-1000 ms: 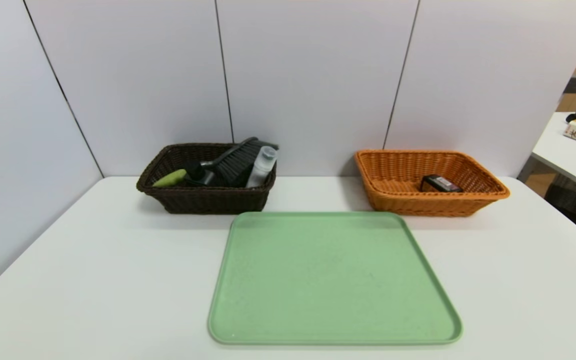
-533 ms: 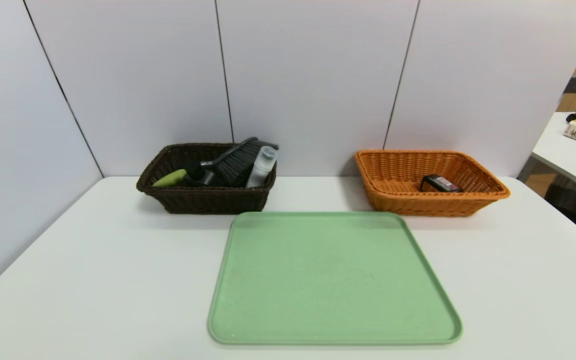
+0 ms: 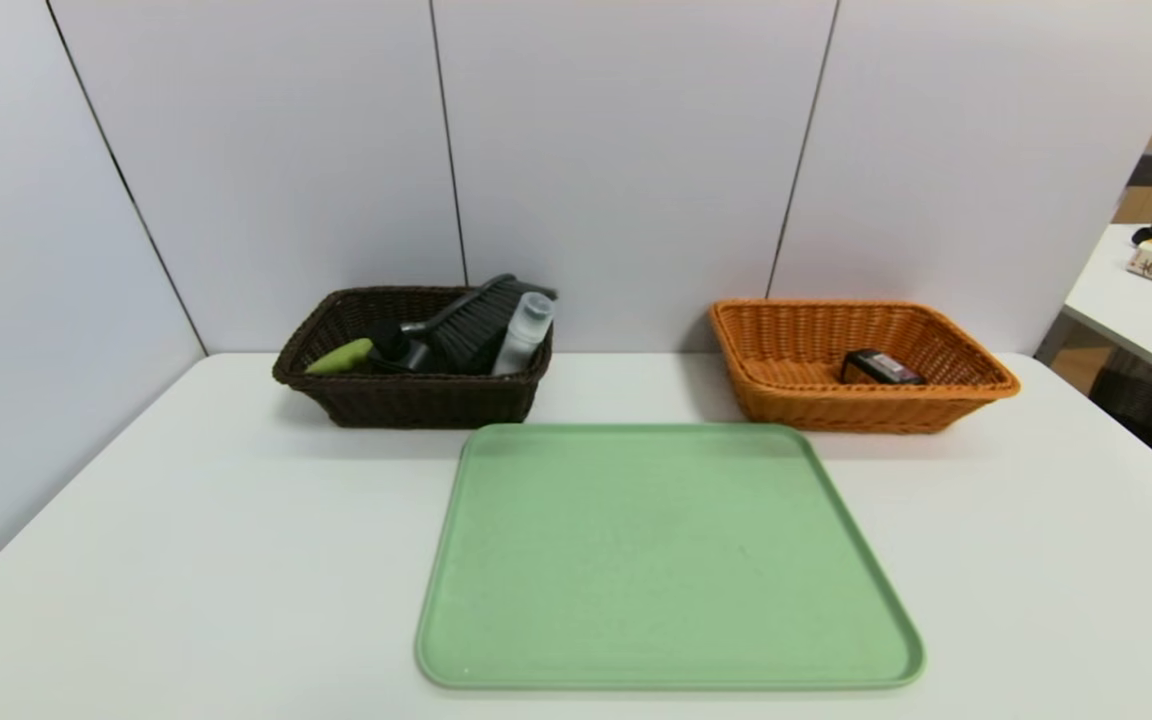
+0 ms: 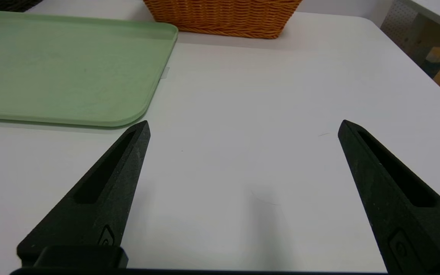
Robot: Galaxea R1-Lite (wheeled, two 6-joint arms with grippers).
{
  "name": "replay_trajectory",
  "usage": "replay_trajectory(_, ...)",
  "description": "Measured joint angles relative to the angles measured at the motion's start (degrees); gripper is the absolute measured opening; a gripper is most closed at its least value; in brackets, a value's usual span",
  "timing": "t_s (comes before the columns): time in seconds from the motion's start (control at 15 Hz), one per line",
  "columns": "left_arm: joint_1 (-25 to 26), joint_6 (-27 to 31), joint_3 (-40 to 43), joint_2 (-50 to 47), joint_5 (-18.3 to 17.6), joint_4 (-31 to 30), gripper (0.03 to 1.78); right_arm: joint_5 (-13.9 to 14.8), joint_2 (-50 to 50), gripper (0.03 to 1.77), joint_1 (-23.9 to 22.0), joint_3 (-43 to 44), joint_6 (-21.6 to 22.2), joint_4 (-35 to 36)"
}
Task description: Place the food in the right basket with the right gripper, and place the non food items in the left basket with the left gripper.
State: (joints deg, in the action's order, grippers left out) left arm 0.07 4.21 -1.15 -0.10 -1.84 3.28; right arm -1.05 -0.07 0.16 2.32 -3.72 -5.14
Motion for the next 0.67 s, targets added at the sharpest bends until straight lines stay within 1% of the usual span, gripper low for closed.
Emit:
replay_trajectory(0.13,0.0,0.0,0.2,0.0,0.0,-0.5,1.69,0.0,0.0,1.7,0.0,-0.3,0.6,0.2)
replay_trajectory(0.33,0.0,-2.3,0.2,0.0,0.4,-0.6,1.69,0.0,0.0,1.7,0.0,-0.4,0.9,0.5)
replay_trajectory(0.67,0.0,-2.6,0.2,0.0,0.5,-0.6,1.69,0.0,0.0,1.7,0.0,-0.4,1.0,0.4)
